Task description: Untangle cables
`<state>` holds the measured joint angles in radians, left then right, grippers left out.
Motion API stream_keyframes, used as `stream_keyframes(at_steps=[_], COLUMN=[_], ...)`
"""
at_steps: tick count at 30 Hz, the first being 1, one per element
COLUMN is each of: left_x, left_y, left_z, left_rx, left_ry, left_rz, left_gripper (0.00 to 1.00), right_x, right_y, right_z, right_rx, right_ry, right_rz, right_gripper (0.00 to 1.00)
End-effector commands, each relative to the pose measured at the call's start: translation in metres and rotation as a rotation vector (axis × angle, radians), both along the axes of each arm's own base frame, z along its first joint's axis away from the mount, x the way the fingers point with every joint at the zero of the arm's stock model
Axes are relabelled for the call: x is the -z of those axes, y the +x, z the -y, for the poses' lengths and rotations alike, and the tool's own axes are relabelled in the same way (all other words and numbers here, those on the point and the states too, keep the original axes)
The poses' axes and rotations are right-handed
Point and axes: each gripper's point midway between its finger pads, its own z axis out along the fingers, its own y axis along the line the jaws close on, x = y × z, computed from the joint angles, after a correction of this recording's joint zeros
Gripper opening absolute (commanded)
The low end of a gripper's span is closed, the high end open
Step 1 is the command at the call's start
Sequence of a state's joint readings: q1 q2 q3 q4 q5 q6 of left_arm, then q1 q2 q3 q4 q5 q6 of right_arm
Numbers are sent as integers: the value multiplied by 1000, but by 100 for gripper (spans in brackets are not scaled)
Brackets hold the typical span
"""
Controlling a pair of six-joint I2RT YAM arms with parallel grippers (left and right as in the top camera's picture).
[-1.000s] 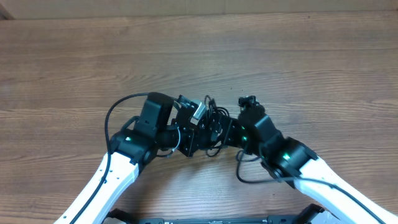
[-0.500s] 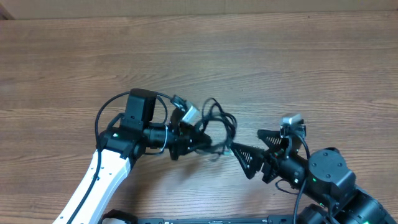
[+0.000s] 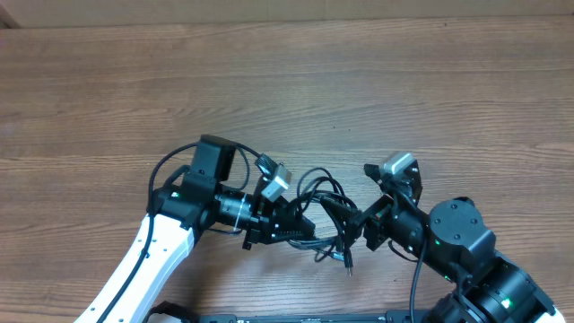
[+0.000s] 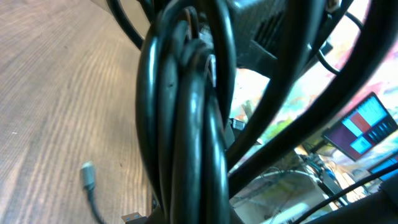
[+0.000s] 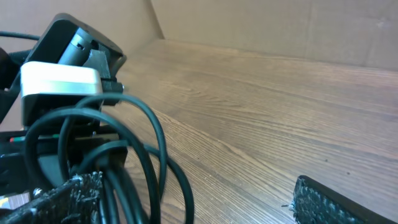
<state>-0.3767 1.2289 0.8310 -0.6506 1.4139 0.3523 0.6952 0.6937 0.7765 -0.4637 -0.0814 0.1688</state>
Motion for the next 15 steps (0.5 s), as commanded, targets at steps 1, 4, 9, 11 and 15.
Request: stream_keyframes(at_steps=[1, 4, 9, 11, 15], left_x=[-7, -3, 2, 5, -1], left_y=[-5, -6, -16, -20, -30], left_z=[4, 5, 7, 7, 6], left_rx=[35, 35, 62, 73, 109], left_ry=[-31, -11, 4, 18, -28], left_rz=[52, 50, 60, 55, 55], left_gripper=[4, 4, 4, 4, 4], right_x=[-4, 8, 5, 3, 19], right_y=[2, 10, 22, 26, 40], right_z=[-7, -13, -23, -26, -23], right_rx=[-46, -47, -47, -45, 7], right_ry=[-44, -72, -80, -81, -128], right_rz=[43, 8, -2, -3, -36], right_gripper=[98, 97, 95, 95, 92])
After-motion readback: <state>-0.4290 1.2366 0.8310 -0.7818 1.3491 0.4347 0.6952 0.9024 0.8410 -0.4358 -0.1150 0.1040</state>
